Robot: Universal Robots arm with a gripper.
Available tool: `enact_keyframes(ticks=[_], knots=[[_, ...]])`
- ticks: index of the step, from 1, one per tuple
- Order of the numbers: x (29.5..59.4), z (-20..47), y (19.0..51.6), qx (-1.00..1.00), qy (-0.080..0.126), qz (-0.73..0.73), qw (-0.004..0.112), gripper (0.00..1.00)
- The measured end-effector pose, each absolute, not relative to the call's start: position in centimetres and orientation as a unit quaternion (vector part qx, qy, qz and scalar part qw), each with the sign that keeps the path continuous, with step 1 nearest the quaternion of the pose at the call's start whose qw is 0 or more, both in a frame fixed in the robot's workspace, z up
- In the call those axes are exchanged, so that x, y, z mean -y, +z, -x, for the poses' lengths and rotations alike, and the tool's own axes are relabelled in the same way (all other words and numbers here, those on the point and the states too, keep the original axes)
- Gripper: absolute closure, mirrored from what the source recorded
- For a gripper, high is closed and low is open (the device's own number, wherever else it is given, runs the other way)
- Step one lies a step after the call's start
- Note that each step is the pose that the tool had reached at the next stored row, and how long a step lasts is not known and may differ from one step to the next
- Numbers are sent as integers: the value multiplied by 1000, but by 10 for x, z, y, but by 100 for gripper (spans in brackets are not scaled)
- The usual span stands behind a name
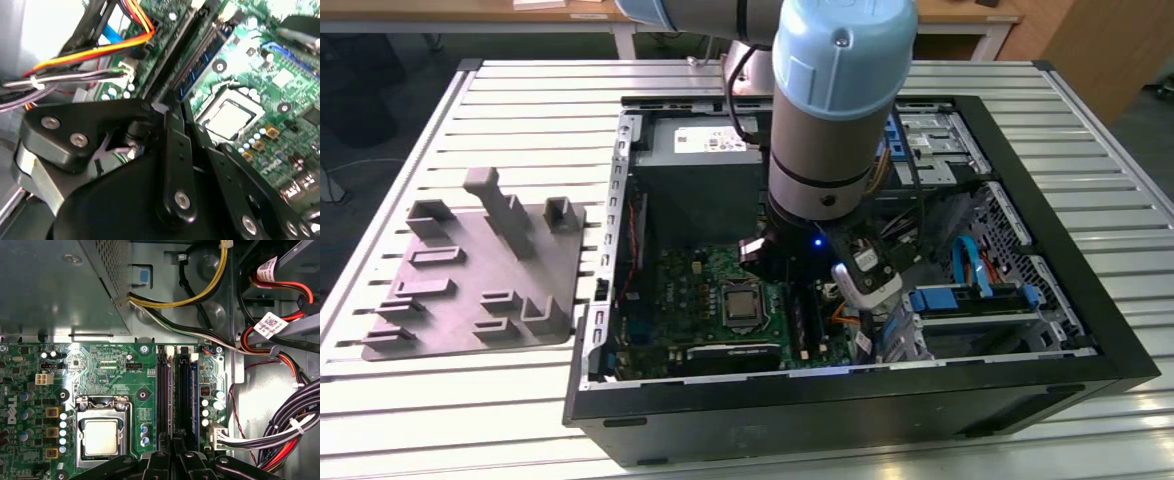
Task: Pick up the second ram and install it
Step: 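Insert the second ram into the second slot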
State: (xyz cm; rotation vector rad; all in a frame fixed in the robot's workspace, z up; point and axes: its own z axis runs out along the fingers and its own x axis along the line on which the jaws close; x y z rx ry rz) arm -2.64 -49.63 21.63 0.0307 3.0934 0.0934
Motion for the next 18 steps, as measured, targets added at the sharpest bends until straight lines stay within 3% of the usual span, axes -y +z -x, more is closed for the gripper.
enact_keyframes(ticks=[18], knots=[[496,25,216,-999,29,-9,23,86]])
